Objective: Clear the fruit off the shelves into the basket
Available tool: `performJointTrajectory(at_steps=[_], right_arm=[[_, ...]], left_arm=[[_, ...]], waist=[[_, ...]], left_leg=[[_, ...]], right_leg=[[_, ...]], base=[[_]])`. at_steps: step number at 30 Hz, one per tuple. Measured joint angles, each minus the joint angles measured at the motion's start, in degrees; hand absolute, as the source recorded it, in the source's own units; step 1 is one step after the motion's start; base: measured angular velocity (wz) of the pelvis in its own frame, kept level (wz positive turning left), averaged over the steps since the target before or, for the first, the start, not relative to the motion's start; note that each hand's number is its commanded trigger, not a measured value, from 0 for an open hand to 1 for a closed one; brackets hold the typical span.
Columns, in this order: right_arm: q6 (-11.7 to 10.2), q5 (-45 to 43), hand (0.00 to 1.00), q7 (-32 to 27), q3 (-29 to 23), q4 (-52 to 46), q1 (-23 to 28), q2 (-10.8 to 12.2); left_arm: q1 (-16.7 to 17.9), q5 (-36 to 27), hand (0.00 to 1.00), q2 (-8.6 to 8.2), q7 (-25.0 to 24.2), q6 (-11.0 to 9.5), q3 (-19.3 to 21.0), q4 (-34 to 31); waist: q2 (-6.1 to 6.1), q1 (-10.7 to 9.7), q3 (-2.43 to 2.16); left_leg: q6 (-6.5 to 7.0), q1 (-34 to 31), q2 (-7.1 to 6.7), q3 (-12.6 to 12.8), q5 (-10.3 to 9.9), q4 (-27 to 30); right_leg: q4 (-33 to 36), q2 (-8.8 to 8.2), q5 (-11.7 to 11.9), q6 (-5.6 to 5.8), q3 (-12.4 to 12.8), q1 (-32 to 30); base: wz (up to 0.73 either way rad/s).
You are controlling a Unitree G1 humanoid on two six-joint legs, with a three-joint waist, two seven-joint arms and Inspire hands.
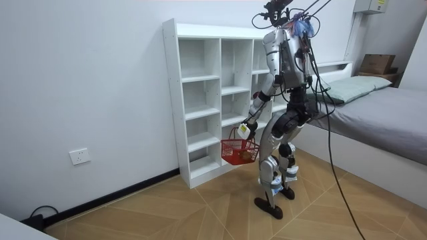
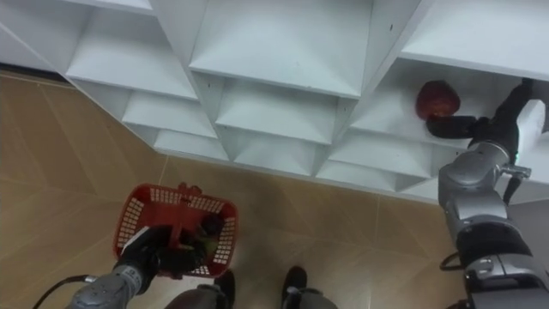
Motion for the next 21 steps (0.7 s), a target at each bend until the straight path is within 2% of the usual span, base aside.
performJointTrajectory(at_steps=[6,12,21], right_arm=[[0.0,0.0,0.00,-0.2,0.2,0.0,-1.0,0.0],[-0.1,0.1,0.00,0.1,3.3,0.2,-1.5,0.0],[-0.1,0.2,0.00,1.1,4.2,0.2,-1.5,0.1]], left_arm=[[-0.1,0.0,1.00,-0.07,0.0,-0.3,-1.5,0.0],[-0.3,0.0,1.00,-0.20,-0.4,-0.6,-2.3,2.2],[-0.3,0.0,1.00,-0.26,0.0,-0.5,-2.3,3.4]], waist=[[0.01,1.5,0.00],[0.02,2.4,0.00],[0.23,2.7,-0.03]], left_leg=[[0.04,0.5,0.10,0.6,0.0,-0.3],[0.04,0.5,0.16,0.6,0.0,-0.3],[0.20,-0.9,-0.07,0.2,0.1,-0.5]], right_leg=[[0.2,0.12,0.1,-0.11,0.7,-0.1],[0.1,0.17,0.1,-0.19,0.5,-0.1],[0.1,-0.35,-0.1,-0.04,-0.3,-1.0]], base=[[-0.05],[0.00],[0.05]])
